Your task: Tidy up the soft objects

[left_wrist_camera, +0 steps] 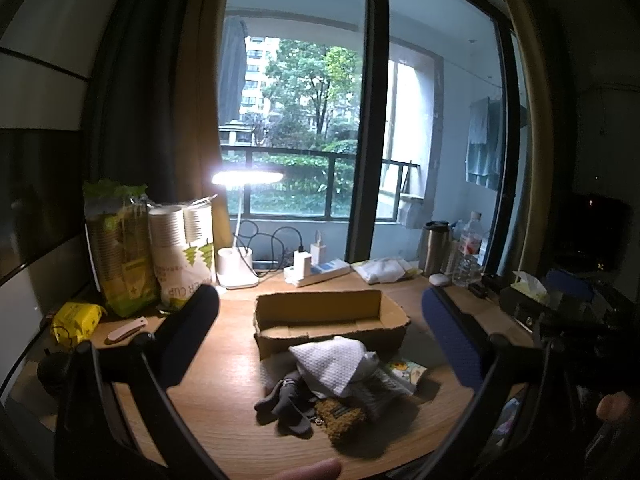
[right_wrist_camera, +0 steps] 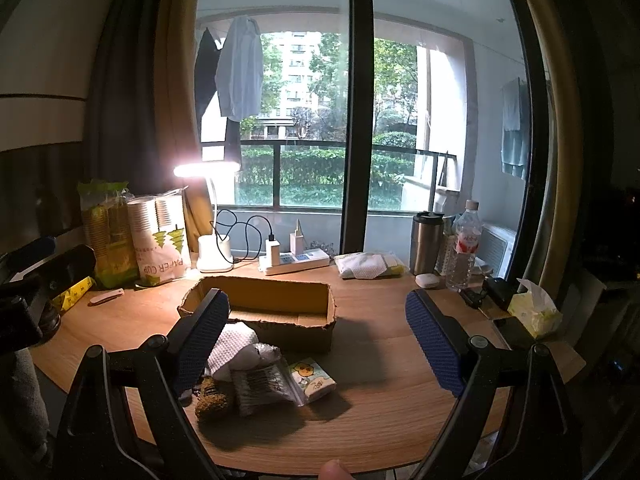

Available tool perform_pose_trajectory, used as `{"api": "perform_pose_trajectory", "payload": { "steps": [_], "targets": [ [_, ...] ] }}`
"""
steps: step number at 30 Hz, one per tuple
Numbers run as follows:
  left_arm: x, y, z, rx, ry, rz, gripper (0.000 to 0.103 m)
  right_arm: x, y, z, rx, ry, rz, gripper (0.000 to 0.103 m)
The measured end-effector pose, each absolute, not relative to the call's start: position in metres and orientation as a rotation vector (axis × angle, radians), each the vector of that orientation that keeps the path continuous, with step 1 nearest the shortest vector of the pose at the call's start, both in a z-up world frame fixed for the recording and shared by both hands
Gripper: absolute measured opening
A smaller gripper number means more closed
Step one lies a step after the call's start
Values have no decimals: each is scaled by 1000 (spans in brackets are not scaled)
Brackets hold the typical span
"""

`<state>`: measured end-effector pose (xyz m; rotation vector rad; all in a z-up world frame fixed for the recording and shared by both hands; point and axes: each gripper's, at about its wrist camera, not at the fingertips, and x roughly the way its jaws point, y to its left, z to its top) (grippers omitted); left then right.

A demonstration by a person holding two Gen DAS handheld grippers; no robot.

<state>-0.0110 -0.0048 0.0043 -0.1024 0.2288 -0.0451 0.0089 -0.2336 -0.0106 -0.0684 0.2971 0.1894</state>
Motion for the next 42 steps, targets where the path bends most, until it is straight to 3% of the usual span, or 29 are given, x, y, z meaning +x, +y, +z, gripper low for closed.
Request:
{"api": "perform_pose_trajectory", "payload": {
  "steps": [42],
  "targets": [
    [-8, -3, 6, -102, 237, -47, 102, 7, -233, -11, -64, 299, 192, 92]
  ]
}}
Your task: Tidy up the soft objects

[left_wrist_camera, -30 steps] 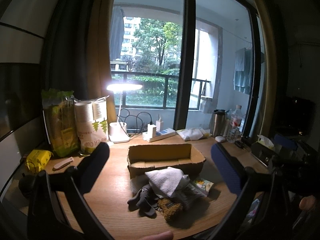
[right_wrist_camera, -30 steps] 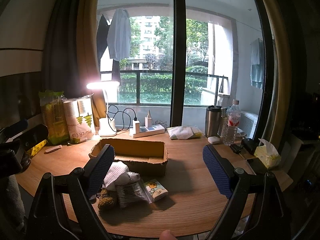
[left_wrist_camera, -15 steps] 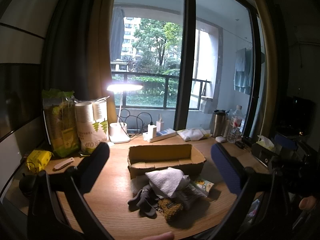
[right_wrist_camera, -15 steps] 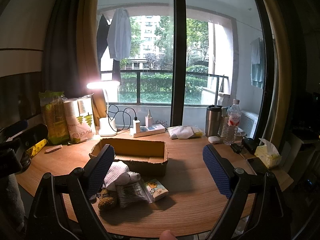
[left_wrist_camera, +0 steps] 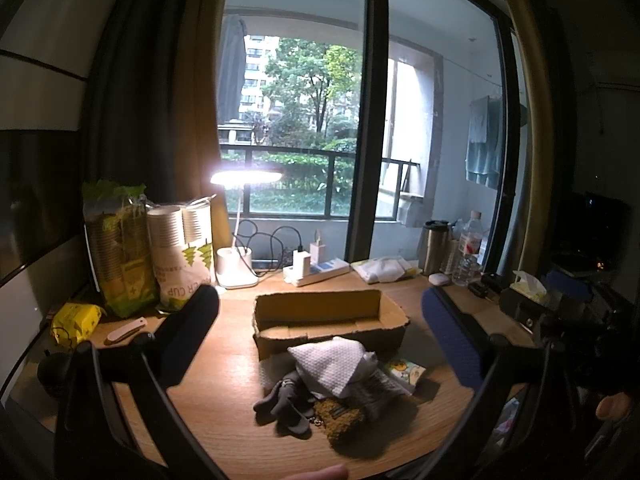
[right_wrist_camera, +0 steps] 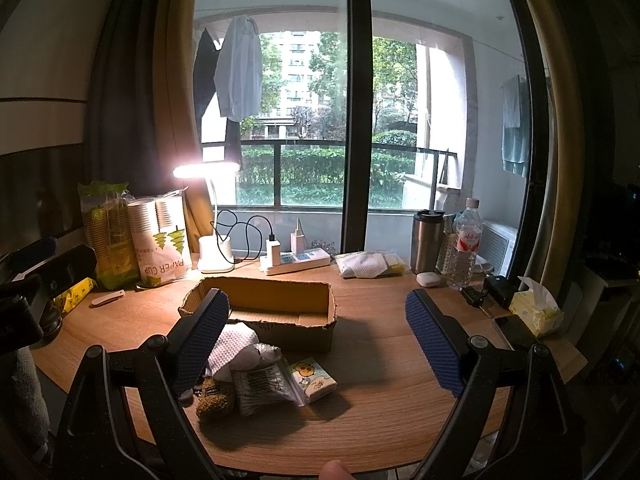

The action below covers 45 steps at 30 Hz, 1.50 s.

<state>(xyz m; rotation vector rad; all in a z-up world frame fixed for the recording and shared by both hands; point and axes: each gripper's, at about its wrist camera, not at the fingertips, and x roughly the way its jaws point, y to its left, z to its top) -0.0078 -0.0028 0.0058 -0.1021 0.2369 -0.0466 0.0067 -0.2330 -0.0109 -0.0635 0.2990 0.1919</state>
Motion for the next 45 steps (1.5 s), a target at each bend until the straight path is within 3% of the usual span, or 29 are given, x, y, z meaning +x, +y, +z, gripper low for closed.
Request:
{"api": "perform_pose_trajectory", "payload": {
  "steps": [25, 45],
  "targets": [
    [-3, -5, 3, -100, 254, -50, 102, 11, -230, -15, -61, 316, 202, 92],
    [103, -13, -78, -92, 600, -69, 102, 103, -239, -87, -17, 585, 206, 92]
  ]
}}
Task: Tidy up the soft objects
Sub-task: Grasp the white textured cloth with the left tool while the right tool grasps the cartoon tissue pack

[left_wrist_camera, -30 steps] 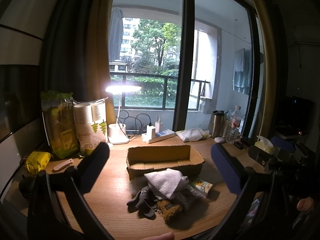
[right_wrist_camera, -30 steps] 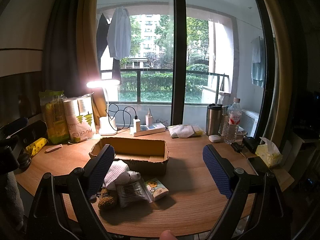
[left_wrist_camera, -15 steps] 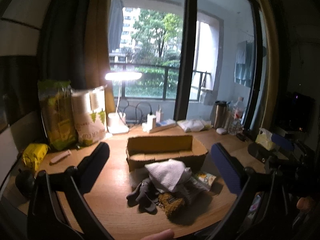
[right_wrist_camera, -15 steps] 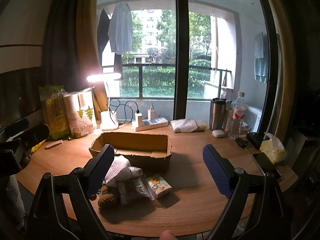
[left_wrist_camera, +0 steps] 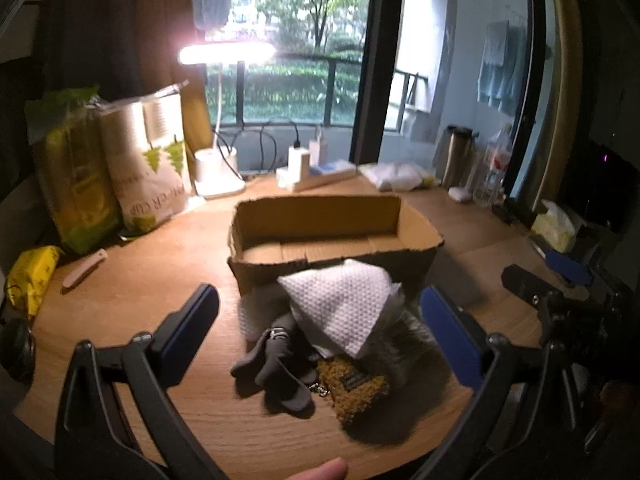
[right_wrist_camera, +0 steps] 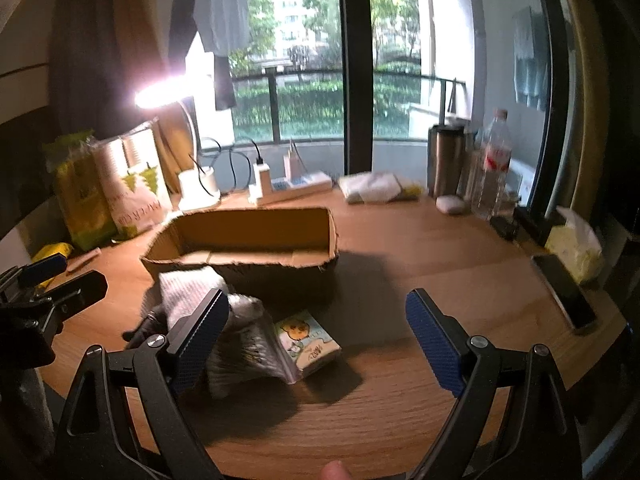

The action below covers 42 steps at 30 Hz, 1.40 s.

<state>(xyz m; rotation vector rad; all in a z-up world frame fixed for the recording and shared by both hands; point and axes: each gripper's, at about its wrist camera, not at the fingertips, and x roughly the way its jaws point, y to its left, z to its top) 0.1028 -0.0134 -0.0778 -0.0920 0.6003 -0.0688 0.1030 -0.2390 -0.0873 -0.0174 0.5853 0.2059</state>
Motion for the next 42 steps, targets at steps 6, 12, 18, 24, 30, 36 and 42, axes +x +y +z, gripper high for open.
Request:
{"api": "perform_pose_trajectory", "payload": {
  "steps": [6, 12, 18, 24, 30, 36, 42],
  "targets": [
    [136, -24, -101, -66, 694, -81, 102, 133, -241, -116, -18, 688, 217, 92],
    [167, -33, -121, -46, 775, -84, 101, 162, -247, -147, -38, 780, 252, 92],
    [190, -42, -139, -48, 846, -94, 89, 180, -251, -165, -52, 840, 301, 92],
    [200, -49, -146, -61, 893, -144, 60, 189, -246, -178, -55, 889, 359, 92],
    [196, -56, -137, -39, 865, -182, 30, 198, -242, -185, -50, 922, 412, 89],
    [188, -53, -132, -43, 846, -188, 16, 197, -235, -185, -41, 935, 504, 65],
    [172, -41, -115, -70, 790, -197, 16, 189, -219, -190, -123, 953, 486, 38]
  ]
}}
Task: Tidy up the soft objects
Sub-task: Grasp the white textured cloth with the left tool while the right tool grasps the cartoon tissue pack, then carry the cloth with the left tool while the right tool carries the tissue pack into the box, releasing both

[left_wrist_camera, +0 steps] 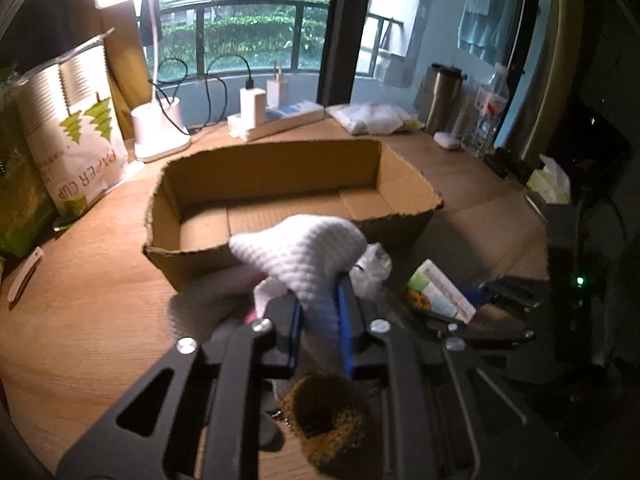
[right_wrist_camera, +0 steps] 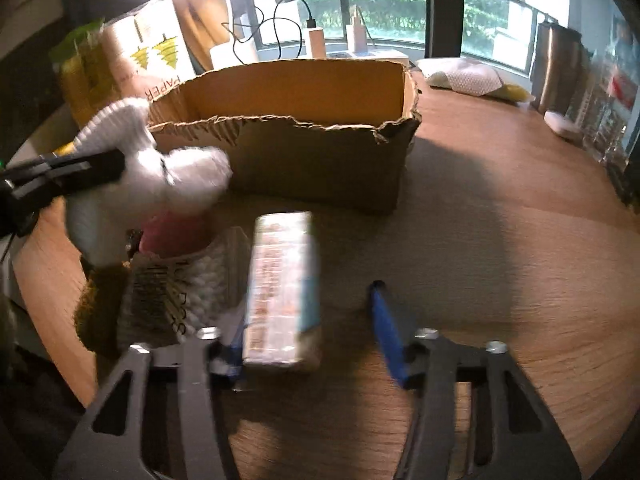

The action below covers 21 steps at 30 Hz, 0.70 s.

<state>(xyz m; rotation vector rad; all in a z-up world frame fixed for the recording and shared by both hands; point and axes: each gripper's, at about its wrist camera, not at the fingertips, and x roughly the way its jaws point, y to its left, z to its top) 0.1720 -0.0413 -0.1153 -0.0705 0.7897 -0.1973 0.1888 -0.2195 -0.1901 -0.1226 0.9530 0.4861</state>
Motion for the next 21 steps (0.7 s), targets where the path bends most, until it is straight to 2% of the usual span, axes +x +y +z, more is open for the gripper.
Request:
{"api": "perform_pose_trajectory", "payload": {
  "steps": [1, 3, 14, 21],
  "targets": [
    [170, -39, -113, -77, 784, -206, 16, 189, -220, -190, -107, 960, 490, 31],
    [166, -36, -108, -88, 771, -213, 16, 188, -224, -186, -94, 948, 470, 28],
    [154, -6, -99, -183, 756, -267, 18, 180, -220, -136, -74, 814, 497, 27],
    [159, 5, -130, -196, 825, -236, 18, 172, -186, -116, -59, 782, 613, 27]
  ]
}}
